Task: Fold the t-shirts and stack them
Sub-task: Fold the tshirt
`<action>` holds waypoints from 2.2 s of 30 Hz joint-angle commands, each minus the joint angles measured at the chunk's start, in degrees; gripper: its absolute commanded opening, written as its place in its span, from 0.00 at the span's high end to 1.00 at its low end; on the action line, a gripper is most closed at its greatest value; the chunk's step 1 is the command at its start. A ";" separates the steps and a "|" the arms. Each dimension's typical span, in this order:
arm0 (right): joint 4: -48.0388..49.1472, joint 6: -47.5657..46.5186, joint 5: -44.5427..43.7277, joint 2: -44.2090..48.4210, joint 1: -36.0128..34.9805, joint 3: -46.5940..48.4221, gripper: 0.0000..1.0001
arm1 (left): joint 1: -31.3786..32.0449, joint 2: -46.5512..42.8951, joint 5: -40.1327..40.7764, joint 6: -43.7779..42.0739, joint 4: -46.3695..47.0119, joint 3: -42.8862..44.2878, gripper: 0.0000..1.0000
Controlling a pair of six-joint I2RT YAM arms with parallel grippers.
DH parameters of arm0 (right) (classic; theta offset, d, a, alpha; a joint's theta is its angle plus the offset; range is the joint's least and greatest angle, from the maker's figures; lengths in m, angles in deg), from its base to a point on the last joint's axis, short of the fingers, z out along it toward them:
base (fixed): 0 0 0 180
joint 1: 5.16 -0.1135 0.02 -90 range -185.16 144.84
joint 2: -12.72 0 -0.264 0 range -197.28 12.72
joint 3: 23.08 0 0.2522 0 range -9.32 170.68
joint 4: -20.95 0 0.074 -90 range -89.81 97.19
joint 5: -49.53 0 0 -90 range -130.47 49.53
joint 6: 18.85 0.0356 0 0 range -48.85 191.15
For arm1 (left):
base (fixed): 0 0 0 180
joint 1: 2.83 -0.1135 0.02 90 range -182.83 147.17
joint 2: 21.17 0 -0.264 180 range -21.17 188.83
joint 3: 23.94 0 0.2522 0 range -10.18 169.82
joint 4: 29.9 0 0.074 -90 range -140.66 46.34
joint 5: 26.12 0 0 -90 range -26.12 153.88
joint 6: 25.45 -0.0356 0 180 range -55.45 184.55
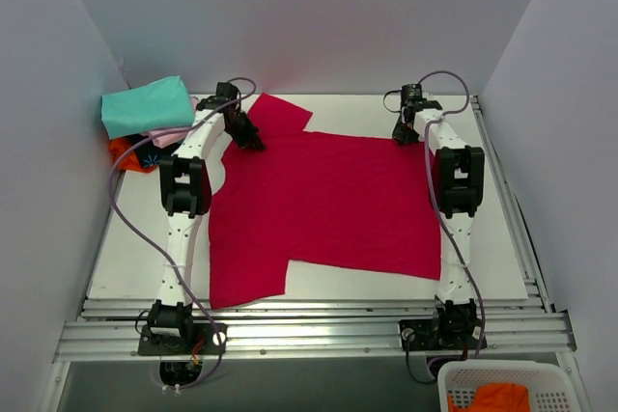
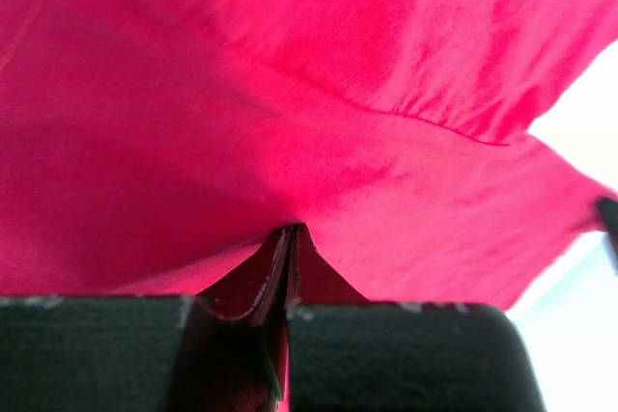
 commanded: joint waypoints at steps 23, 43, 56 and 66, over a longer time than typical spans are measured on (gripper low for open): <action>18.02 5.68 8.91 5.85 -0.33 2.20 0.10 | -1.98 -3.93 -13.59 12.88 34.53 3.95 0.06; 1.05 8.31 -0.06 48.08 -0.43 -44.21 1.00 | -1.28 -50.34 11.12 1.18 12.21 -49.92 0.04; 3.25 7.52 0.47 32.44 0.10 -42.03 1.00 | 1.27 -61.87 11.12 1.10 7.21 -61.01 0.03; 3.60 5.94 -1.12 20.05 2.74 -36.14 1.00 | 1.09 -65.82 11.73 -1.27 2.89 -61.62 0.02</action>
